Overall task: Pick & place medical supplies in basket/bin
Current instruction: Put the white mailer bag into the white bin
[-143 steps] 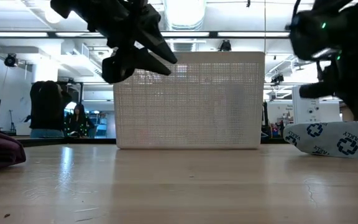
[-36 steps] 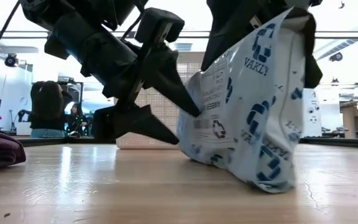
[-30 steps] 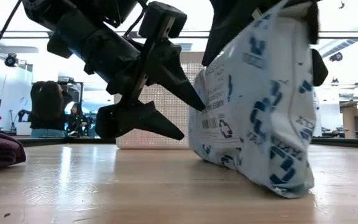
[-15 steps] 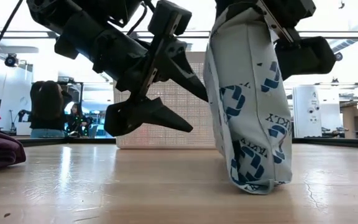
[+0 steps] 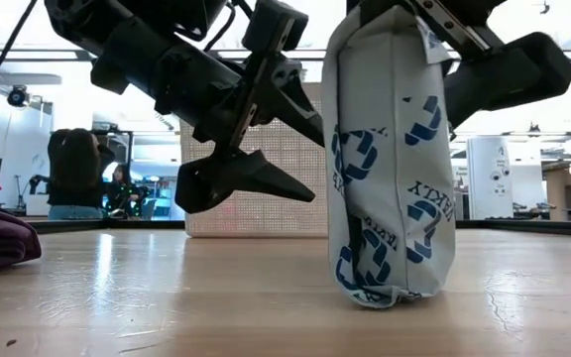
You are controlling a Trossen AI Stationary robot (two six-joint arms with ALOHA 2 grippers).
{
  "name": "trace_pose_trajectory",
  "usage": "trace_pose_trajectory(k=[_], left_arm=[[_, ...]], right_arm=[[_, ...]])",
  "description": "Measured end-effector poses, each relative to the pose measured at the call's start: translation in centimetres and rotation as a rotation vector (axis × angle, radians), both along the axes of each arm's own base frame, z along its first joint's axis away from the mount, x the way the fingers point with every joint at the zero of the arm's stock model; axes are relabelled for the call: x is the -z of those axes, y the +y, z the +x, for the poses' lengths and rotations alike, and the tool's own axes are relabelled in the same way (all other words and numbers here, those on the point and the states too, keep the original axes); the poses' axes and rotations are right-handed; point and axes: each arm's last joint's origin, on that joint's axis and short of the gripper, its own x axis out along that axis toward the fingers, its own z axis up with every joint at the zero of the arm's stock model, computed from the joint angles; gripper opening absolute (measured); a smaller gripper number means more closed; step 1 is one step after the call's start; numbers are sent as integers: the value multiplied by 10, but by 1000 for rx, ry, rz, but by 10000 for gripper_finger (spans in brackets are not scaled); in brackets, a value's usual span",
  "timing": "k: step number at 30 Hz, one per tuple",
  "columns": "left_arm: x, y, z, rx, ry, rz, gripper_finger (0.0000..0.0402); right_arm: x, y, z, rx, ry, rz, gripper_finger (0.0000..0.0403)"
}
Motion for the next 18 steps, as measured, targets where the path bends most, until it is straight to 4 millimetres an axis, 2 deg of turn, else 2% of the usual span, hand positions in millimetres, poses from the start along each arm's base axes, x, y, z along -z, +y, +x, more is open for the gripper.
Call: trace_pose_trajectory(k=[10,18], left_arm=[[4,3,-2,-4,17,9,212],[14,10,-8,-17,53,24,212]], right_arm=[[1,2,-1,55,10,26,324],[10,1,2,113,50,40,323]])
